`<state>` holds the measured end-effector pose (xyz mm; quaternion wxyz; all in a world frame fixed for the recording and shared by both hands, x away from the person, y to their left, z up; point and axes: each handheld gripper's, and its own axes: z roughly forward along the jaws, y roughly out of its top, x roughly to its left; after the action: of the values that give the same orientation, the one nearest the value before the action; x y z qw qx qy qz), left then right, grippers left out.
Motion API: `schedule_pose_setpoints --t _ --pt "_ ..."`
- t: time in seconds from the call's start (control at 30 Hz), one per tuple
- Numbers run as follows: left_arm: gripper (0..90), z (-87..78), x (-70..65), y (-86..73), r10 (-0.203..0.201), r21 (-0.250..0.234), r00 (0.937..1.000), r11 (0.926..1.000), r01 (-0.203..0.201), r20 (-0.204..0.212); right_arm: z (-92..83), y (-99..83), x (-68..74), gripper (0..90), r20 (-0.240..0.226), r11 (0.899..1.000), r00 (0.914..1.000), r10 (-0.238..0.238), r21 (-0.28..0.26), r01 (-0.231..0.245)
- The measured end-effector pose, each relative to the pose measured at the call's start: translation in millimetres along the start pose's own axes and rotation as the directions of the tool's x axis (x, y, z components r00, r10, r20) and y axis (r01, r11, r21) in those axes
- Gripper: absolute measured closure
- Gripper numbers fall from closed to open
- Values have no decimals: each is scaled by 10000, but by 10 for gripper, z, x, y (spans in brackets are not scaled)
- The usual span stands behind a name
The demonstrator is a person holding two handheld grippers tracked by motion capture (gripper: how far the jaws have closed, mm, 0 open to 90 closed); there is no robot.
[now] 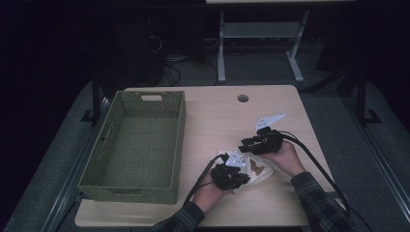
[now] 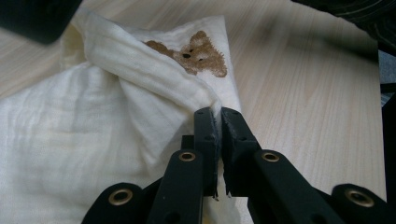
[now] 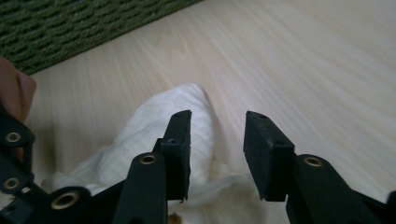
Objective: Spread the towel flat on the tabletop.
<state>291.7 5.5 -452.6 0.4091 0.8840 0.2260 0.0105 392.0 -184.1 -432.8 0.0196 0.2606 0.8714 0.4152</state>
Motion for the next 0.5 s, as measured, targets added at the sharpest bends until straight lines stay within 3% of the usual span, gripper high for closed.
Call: schedule_pose_setpoints --t 0.33,0.43,0.5 --pt "851 25 14 -15 -17 165 10000 9999 17 -5 260 -76 -10 721 -505 9949 9987 32 1005 19" --pt "851 30 11 -13 -22 136 10000 9999 22 2 293 -96 2 856 -682 9931 9977 51 1170 29" --pt "851 21 12 -6 5 147 10000 9999 -5 -1 284 -99 7 889 -478 9930 9986 -222 1153 276"
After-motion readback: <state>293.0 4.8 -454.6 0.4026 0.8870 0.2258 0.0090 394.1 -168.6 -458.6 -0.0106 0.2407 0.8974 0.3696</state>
